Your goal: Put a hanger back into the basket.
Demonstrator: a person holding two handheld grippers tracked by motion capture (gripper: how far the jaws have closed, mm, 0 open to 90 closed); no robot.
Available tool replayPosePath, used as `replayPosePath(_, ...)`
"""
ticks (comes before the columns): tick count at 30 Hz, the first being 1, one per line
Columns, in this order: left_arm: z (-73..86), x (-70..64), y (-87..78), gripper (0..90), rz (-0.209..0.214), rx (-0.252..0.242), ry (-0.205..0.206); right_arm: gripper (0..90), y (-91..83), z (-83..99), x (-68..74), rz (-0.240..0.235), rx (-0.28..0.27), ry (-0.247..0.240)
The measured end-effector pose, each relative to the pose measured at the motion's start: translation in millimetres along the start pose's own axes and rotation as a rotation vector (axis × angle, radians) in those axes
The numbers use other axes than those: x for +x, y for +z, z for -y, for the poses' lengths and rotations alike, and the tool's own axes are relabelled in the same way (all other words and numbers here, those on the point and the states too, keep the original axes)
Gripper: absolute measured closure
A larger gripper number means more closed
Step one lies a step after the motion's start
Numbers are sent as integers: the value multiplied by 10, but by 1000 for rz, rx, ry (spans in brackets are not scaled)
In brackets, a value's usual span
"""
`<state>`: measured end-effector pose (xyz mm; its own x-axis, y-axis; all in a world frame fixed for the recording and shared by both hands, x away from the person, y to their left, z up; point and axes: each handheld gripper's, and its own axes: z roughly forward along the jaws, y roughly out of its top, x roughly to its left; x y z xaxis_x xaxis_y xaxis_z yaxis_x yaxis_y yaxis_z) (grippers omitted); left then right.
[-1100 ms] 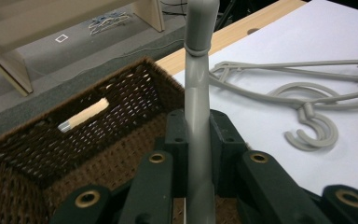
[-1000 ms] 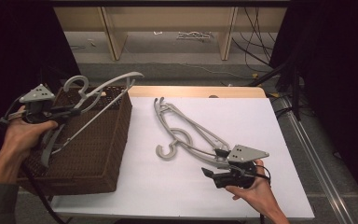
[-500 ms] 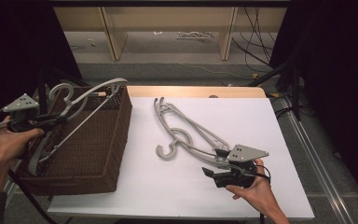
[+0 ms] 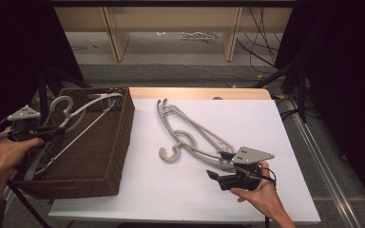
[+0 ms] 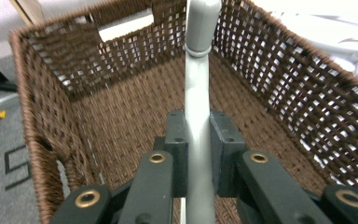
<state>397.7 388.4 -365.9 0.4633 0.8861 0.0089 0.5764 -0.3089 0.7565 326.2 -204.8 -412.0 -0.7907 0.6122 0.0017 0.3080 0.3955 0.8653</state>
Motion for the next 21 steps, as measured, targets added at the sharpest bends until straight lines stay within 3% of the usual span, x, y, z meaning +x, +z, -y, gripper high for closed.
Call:
replayPosePath(5, -7, 38, 148, 792, -4, 93, 23, 233, -8, 0, 2, 1, 15, 0)
replayPosePath(10, 27, 32, 252, 792, 6, 109, 16, 233, 4, 7, -3, -5, 1, 4)
replayPosePath(15, 86, 102, 329, 790, 2, 136, -35, 233, 4, 7, -1, -7, 2, 3)
replayPosePath(21, 184, 199, 390, 780, -50, 147, -120, 233, 5, 9, -3, -7, 5, 2)
